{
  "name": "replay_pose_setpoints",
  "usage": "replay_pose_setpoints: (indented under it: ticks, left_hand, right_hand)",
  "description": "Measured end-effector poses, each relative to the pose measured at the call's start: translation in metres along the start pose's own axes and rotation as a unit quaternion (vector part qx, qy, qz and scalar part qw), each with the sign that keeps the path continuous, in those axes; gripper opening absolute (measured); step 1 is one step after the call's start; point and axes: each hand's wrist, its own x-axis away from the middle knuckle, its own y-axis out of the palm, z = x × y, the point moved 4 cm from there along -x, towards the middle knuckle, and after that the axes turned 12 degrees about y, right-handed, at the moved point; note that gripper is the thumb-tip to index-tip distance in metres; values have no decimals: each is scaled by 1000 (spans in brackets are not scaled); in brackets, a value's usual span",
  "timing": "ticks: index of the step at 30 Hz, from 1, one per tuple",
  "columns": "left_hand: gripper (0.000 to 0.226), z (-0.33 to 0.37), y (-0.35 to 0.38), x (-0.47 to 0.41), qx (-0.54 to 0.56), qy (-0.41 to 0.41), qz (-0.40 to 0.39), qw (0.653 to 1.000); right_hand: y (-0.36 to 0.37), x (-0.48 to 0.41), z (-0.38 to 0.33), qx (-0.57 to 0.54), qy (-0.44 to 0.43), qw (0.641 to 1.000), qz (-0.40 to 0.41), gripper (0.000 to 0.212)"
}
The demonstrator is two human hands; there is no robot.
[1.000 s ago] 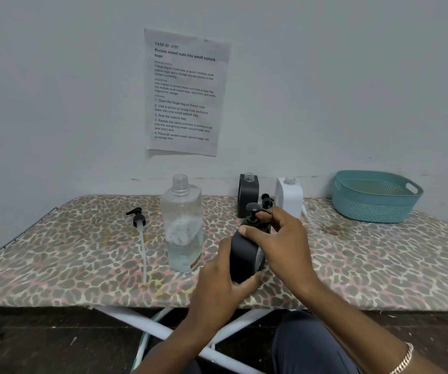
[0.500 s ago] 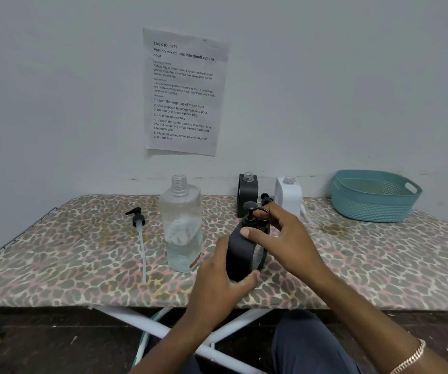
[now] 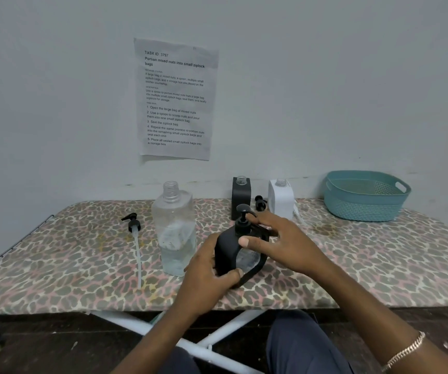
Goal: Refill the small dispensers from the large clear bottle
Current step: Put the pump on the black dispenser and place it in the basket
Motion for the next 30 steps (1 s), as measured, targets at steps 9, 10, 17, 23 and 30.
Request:
replay_pose_setpoints:
  ticks: [9, 10, 17, 23, 30]
  left_hand:
    - [64, 46, 2, -40, -1, 6, -44, 999]
    - [64, 55, 4, -48, -3, 13, -49, 999]
    - [59, 106, 32, -116, 27, 52, -64, 996]
    - [57, 130, 85, -181, 89, 65, -89, 990]
    - [49, 140, 163, -265, 142, 53, -181, 972]
  right_hand:
    - [-58, 4, -11, 0, 5, 998, 63, 65]
    - [-68, 4, -14, 0, 2, 997, 75, 60]
    - [-143, 1, -39, -7, -34, 989, 141, 59]
    - [-216, -3, -31, 37, -14, 979, 201, 89]
    - [-304, -11, 8, 4, 49, 964, 260, 62]
